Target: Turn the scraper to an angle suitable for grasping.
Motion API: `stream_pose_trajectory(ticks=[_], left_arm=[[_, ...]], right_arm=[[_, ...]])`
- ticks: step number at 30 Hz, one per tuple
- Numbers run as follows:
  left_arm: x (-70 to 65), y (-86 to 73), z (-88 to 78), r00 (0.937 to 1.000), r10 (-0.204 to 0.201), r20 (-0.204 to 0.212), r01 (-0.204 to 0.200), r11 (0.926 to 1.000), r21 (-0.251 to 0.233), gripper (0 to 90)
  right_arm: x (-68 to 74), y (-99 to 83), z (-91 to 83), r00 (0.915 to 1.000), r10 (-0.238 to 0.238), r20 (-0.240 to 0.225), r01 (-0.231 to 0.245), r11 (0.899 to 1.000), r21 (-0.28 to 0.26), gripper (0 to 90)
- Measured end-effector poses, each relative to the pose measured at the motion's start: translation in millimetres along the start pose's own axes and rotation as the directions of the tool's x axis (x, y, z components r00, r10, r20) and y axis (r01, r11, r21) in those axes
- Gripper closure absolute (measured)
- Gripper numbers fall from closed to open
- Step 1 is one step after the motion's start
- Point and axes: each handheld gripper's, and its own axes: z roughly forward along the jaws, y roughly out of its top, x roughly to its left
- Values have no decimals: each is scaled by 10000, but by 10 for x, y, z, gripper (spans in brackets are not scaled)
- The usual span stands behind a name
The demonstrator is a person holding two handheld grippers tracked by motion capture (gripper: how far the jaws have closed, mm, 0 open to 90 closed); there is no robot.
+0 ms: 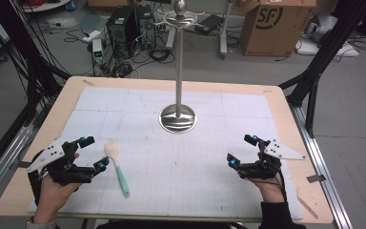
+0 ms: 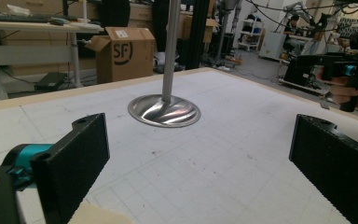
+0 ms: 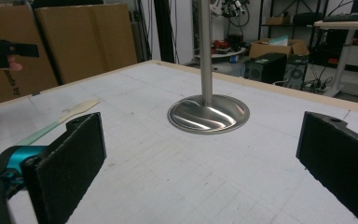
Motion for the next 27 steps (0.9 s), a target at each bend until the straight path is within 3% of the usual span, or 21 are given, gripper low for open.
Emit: stream_pose_trajectory(ticks=[4,7,14,20,27], left_arm=[[1,-10,15,9999,-47,103,49,9999,-111,55],[-7,-21,27,9997,249,83,-247,9995,-175,55],[-14,-34,43,9983,447,378,-439,9988,-217,57],[-47,-85,74,9962,787,379,-787,9969,-12,249],[-54,-116,69,9968,680,426,-708,9951,689,566]], right_arm=[[9,-11,-6,10000,-62,-31,62,10000,1,3],[10,-17,-12,10000,-74,-45,74,10000,7,3],[8,-28,-49,9999,-55,95,56,9999,-125,3],[-2,-22,-66,9999,-25,145,28,9997,-244,3],[-5,-28,-60,9999,-37,130,39,9998,-198,3]])
